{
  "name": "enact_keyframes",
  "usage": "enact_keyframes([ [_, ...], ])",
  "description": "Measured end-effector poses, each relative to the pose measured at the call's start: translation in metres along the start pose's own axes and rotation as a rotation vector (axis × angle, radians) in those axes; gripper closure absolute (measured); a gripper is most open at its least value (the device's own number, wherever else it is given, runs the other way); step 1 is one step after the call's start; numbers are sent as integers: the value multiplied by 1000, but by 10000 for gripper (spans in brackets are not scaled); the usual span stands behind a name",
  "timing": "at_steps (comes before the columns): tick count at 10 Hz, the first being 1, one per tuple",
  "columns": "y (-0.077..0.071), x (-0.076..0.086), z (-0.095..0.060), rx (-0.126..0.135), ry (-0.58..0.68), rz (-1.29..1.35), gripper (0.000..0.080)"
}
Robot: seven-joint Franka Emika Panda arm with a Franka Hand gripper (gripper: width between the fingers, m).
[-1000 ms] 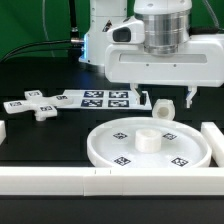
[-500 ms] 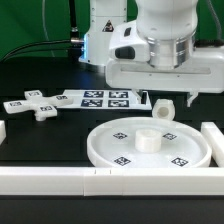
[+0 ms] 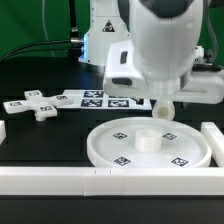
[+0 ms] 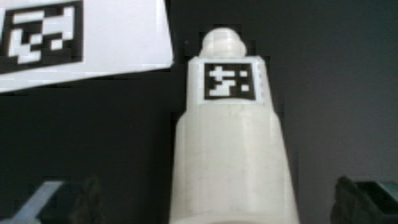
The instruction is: Assemble round table
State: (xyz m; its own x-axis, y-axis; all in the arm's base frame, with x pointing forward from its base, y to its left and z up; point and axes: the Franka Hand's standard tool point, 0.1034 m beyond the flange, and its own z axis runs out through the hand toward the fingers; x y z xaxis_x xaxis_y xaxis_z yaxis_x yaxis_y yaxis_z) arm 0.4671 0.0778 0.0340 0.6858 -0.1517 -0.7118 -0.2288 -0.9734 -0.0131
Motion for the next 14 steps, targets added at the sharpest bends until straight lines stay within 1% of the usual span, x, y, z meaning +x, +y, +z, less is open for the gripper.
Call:
enact_keyframes([
  [1,-1,2,3,-2,-29,-1,151],
  [2,-1,-2,8,-11,-89,-1,151],
  [4,-1,0,18,-23,-185,-4,151],
  [5,-4,7,20,-21,-164,-6,151],
  [8,-3,8,31,-23,-159,-3,151],
  [11,-3,9,34,-23,-154,-3,151],
  [12,-4,9,34,-24,-154,-3,248],
  [13,-4,9,34,-24,-154,-4,383],
  [14,-4,9,34,-25,-154,-5,383],
])
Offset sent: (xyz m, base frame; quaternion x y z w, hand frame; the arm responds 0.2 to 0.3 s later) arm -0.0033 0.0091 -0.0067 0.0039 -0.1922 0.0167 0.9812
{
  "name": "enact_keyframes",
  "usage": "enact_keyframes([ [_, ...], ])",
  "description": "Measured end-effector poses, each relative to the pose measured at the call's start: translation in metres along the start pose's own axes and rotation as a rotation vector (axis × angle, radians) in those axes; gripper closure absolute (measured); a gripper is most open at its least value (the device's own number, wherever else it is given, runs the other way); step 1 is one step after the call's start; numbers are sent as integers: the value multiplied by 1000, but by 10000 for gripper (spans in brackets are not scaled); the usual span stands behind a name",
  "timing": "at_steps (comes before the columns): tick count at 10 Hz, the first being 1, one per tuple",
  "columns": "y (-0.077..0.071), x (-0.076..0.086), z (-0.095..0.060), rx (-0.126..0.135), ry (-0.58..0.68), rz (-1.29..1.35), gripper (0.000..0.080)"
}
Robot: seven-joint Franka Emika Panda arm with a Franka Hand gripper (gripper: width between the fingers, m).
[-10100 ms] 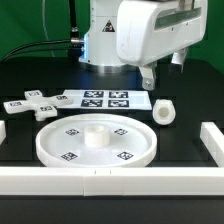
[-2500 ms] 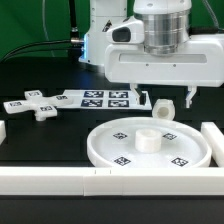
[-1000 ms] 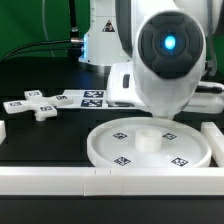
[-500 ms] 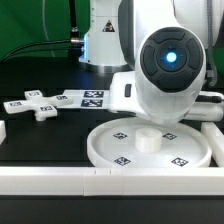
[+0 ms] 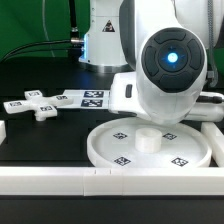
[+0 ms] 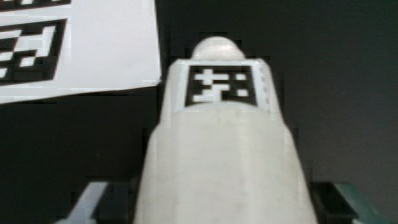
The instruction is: Assemble round table
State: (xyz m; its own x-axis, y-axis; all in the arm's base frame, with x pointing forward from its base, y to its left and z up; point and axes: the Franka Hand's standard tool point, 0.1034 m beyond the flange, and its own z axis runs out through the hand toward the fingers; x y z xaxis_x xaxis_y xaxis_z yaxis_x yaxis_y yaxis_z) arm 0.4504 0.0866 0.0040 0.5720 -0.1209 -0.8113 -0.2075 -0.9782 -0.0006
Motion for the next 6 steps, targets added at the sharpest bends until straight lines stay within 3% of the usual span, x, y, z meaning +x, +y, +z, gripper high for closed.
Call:
enact_keyframes([
  [3,-1,-8,-10,-3,-2,-11,392],
  [6,7,-35,-49,-1,-17,-55,392],
])
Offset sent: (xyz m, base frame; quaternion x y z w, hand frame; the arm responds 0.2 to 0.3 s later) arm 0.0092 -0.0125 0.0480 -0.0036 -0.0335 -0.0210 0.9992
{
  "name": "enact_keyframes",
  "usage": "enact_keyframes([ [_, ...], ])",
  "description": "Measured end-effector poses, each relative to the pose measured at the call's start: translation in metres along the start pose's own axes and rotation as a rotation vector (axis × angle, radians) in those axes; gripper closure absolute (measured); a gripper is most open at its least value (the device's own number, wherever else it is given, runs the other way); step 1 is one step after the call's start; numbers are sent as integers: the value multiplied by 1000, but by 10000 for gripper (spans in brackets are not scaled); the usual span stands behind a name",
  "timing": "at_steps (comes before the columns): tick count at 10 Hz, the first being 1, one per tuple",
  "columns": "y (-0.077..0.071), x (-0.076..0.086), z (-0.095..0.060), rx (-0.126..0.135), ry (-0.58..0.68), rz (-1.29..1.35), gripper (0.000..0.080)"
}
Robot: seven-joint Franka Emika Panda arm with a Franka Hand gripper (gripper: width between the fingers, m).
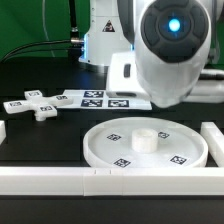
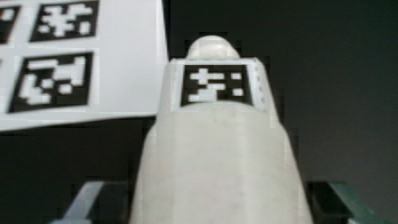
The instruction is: Assemble round table
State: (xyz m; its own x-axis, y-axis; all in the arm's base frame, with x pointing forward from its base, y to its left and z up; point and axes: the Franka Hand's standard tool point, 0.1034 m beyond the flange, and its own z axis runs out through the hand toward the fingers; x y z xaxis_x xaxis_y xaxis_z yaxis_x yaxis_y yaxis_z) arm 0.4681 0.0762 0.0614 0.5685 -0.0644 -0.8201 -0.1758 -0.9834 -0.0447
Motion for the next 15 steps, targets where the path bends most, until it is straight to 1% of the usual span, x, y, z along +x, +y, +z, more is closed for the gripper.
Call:
enact_keyframes([
  [1,0,-4,-15,2,9,-25,392],
  [2,-1,1,-15,4,26,-25,392],
  [3,-2,2,-15,4,33,-26,390],
  [4,-4,6,-18,7,69,-27,390],
  [5,-4,7,-19,7,75,-27,390],
  [6,-6,15,-26,15,151,-29,390],
  [7,-6,11,-38,15,220,-61,390],
  [8,-7,6,-55,17,296,-83,390],
  [9,-8,5,-67,20,359,-94,390],
  [10,-10,11,-69,26,432,-94,390],
  [11,-11,14,-73,30,522,-93,390],
  [12,-10,13,-74,32,602,-92,390],
  [14,-10,18,-82,35,764,-95,390],
  [15,-5,13,-89,-4,824,-137,390],
])
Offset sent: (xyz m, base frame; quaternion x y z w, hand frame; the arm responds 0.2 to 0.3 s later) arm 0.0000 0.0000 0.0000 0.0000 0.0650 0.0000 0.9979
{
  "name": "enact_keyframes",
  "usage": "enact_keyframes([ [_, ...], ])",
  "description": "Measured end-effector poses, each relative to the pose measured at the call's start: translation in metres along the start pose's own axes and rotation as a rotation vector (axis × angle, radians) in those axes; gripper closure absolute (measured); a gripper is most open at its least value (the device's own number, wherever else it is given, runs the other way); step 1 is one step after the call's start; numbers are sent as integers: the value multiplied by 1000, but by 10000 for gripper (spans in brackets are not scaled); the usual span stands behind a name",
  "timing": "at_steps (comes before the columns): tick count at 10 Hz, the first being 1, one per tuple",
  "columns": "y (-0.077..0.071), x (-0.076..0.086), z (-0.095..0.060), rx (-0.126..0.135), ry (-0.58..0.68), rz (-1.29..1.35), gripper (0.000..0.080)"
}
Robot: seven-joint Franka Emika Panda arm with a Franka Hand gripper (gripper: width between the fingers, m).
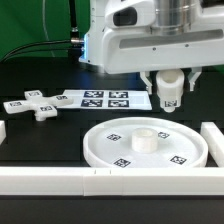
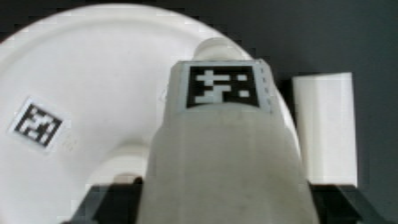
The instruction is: Assemble round table
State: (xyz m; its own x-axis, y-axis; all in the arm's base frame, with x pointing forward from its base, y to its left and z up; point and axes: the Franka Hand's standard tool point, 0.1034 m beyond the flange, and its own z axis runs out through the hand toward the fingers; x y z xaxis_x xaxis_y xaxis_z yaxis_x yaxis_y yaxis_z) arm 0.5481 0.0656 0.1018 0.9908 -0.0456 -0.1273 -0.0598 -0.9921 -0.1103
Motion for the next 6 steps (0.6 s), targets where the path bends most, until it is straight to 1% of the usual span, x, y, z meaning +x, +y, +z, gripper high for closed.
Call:
enact_keyframes([
  [2,5,12,-22,-18,105,-70,390],
  [3,5,23,-30,-19,197,-73,390],
  [4,6,24,-27,-22,281,-75,390],
  [5,7,20,-23,-25,305,-75,390],
  [6,7,26,-26,-28,406,-79,390],
])
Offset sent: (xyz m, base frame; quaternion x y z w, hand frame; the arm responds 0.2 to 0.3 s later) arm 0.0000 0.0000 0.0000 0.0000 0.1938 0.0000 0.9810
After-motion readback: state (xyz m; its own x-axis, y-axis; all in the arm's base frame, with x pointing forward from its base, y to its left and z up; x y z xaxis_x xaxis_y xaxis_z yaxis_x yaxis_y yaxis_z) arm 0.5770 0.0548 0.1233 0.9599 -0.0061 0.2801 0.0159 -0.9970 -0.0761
